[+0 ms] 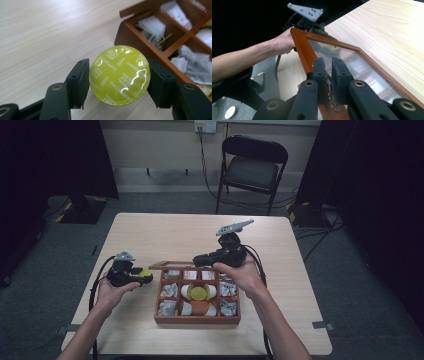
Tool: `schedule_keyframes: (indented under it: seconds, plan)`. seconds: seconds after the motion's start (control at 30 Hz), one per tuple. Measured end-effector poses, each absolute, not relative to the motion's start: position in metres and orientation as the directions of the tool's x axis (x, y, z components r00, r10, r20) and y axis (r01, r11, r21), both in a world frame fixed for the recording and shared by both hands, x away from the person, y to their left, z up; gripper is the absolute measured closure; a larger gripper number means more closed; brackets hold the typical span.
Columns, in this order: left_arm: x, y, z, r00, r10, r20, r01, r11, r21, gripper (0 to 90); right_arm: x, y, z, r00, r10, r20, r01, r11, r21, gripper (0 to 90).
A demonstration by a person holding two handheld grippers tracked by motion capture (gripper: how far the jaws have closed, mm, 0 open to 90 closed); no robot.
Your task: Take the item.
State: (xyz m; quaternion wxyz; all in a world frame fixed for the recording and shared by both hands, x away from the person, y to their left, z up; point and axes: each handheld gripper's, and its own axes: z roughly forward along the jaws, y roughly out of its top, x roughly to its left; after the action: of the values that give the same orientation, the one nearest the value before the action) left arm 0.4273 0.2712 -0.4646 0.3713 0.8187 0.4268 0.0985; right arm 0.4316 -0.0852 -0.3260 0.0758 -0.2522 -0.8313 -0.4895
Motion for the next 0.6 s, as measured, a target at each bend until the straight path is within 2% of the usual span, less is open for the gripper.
schedule_keyframes:
  seconds: [0.6]
  plan:
    - [0.430, 0.271, -0.484, 0.594, 0.788, -0.160, 0.641, -0.344, 0.686, 39.9, 0.431, -0.085, -0.326, -0.860, 0.345, 0.376, 0.496, 0.393, 0.774, 82.4]
